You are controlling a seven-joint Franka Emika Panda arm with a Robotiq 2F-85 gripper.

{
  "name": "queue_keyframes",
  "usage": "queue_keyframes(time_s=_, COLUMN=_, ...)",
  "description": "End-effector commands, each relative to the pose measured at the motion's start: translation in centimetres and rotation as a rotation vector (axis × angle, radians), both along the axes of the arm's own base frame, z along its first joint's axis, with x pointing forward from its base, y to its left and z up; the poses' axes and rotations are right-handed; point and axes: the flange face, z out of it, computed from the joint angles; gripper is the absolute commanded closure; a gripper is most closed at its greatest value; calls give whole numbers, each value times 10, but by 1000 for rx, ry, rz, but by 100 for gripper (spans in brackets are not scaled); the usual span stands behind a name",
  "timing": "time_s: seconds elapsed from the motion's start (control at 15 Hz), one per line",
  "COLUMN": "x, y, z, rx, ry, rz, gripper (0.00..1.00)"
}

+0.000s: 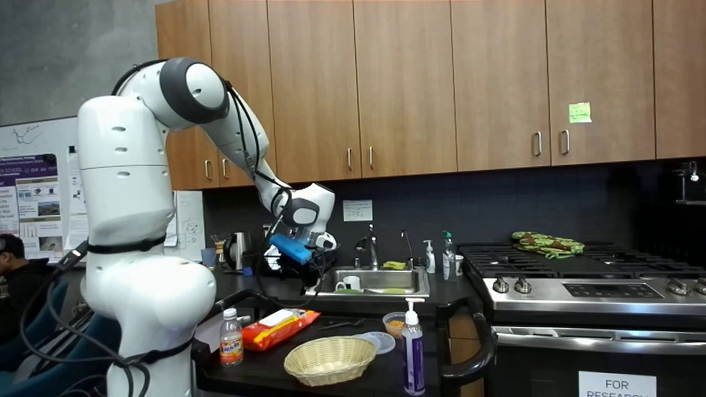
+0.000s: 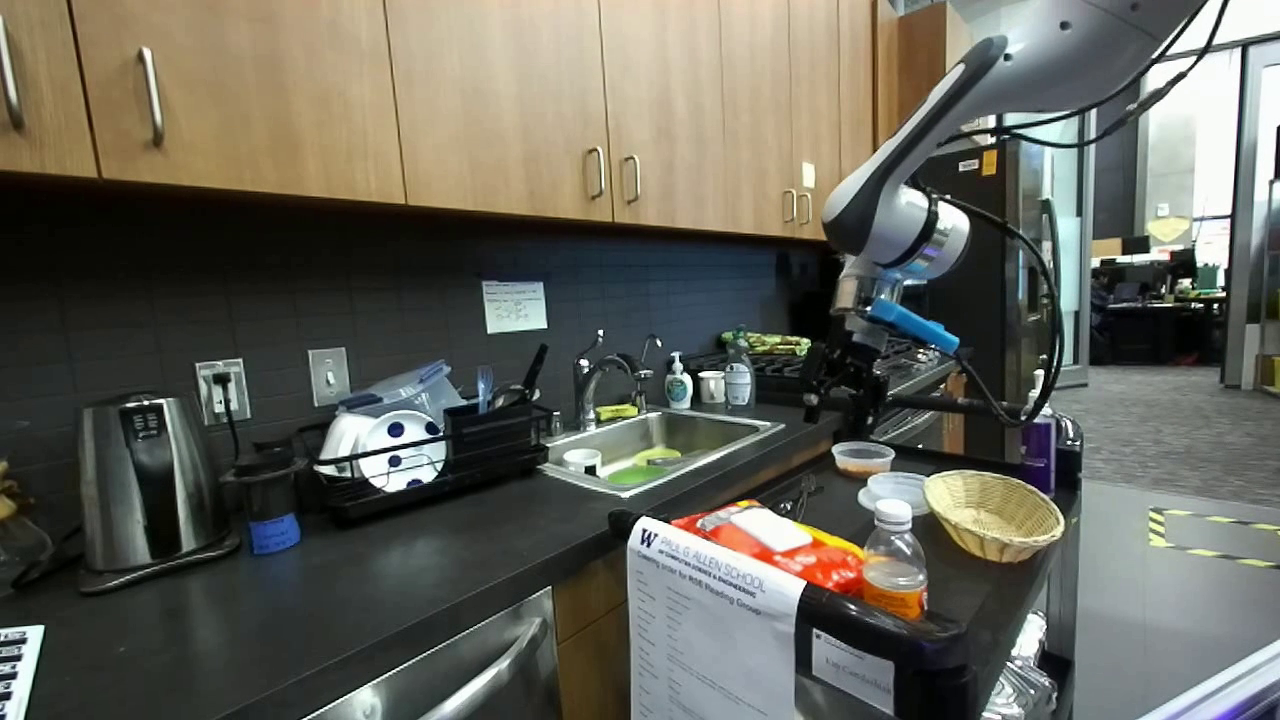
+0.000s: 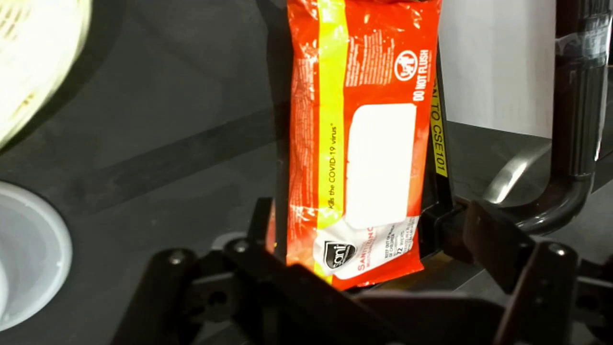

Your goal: Open the orange packet of wipes.

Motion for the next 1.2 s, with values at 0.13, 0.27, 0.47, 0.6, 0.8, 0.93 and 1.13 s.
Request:
queue_keyframes(time_s=0.13, x=23, y=25, z=-29, rx=58, ry=29, rz=2, gripper=0)
queue_keyframes(time_s=0.27, x=26, y=32, z=-38, rx=76, ry=48, rz=2, gripper=0)
queue_keyframes(time_s=0.47, x=28, y=41, z=-51, rx=100, ry=68, rz=10, gripper=0)
queue_keyframes(time_s=0.6, x=29, y=47, z=-58, rx=115, ry=81, rz=13, gripper=0)
queue_keyframes(time_s=0.8, x=27, y=54, z=-70, rx=133, ry=101, rz=20, gripper=0)
queue_keyframes(time_s=0.93, x=25, y=57, z=-80, rx=142, ry=115, rz=30, gripper=0)
queue_keyframes(time_s=1.13, x=25, y=59, z=-91, rx=151, ry=129, rz=43, gripper=0)
